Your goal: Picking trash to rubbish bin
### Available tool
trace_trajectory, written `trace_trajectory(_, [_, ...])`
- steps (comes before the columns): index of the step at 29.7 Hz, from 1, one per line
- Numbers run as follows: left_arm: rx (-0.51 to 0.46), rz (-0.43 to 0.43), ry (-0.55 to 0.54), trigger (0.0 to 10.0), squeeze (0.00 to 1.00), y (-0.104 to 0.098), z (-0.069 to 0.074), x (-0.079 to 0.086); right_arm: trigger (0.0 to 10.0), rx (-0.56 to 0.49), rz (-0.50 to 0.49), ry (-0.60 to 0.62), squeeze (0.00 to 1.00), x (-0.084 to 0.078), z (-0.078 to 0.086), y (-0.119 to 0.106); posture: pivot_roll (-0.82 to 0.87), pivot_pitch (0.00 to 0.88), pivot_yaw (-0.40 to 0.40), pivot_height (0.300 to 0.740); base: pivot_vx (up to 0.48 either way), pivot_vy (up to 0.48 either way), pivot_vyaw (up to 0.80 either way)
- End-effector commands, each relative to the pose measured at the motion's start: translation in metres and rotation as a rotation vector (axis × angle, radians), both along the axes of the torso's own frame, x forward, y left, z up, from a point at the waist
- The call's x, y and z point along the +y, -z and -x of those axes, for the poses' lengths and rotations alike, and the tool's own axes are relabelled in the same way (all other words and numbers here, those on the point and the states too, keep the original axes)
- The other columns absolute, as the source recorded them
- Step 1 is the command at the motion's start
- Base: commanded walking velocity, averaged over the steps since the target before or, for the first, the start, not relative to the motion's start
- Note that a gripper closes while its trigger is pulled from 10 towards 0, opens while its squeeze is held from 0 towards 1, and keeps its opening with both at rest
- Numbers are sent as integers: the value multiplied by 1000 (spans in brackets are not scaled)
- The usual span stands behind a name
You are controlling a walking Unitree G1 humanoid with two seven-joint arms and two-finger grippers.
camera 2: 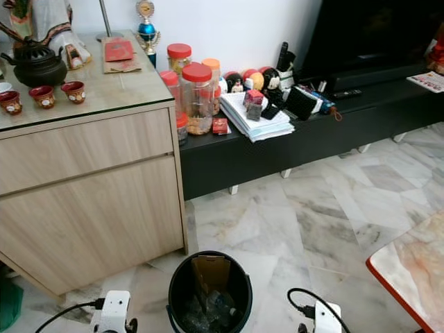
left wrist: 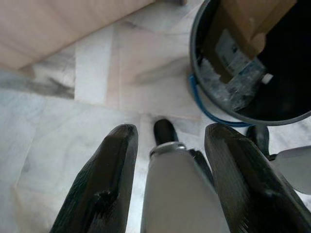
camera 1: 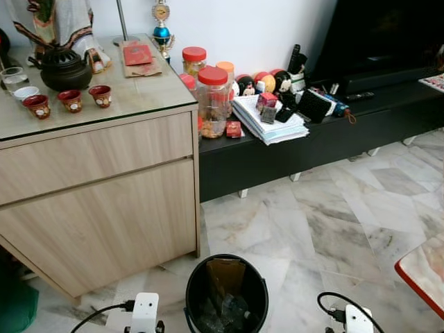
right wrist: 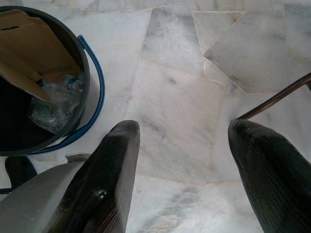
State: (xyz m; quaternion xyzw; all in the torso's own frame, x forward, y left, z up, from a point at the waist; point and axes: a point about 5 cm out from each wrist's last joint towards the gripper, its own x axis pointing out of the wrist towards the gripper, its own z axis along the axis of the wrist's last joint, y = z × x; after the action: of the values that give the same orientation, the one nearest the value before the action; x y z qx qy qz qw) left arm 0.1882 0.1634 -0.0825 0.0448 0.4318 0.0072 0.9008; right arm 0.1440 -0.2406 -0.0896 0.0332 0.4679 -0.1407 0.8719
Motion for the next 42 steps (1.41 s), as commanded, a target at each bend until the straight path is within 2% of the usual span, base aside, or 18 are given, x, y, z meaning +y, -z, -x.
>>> trace_trajectory(1, [8,1,22,10000,0,0,-1,-3,10000,-7,10,31,0,-5,-1,-2,-87,0,-53,740,0,0,0])
trace_trajectory(11, [23,2,9,10000,0,3,6,-1,10000,5,8,46,0,-5,5,0,-85,0,-52,740,0,0,0])
trace_trajectory(28, [21,24,-19,10000,0,4,7,-1,10000,-24,9,55,0,-7,-4,-3,-87,0,-49,740,-267,0,0])
trace_trajectory(42, [11,28,-26,10000,0,2,3,0,10000,-34,7,57,0,-5,-7,-4,-91,6,-49,740,-264,0,0])
